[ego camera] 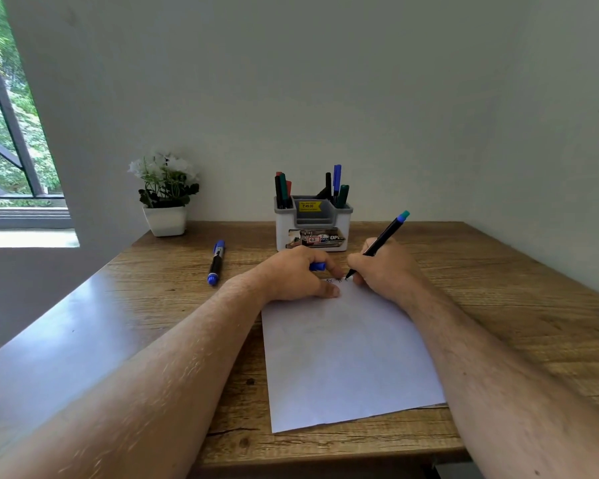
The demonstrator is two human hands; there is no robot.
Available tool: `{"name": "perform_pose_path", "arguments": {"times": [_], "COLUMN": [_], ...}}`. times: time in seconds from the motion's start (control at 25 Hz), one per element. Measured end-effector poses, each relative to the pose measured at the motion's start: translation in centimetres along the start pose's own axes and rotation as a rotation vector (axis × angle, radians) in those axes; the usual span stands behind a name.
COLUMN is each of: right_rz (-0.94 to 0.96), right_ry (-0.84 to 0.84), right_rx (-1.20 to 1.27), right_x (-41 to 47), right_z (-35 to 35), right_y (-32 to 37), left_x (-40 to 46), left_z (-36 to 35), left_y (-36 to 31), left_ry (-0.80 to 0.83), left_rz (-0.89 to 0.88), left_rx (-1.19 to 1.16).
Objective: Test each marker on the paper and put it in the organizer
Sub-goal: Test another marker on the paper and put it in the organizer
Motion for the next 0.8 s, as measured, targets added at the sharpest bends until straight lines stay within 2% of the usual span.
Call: {"name": "perform_pose_path", "arguments": {"times": [0.36,0.8], "right_rz": [0.011,0.032], "right_ry": [0.004,-0.021], "right_rx": [0.026,-0.052], "right_x": [-0.1,-0.6], "right_z": [-0.2,-0.1], "right_y": [0.2,1.0], "left_x": [-0.1,-0.2], "left_z": [0.0,0.1], "left_y": [0.0,-0.1], "left_ry": [-0.001,0.004], "left_rz": [0.007,0.023], "left_rx": [-0.004,-0.002]}}
Point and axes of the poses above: each hand's wrist, its own x-axis towards the middle knuckle, its own z-axis out of the back of the hand, y = z × x, the point moved 9 cm from there along x, towards the middle knuckle, and after that the axes turned 14 degrees about y, right-handed, at the moved point
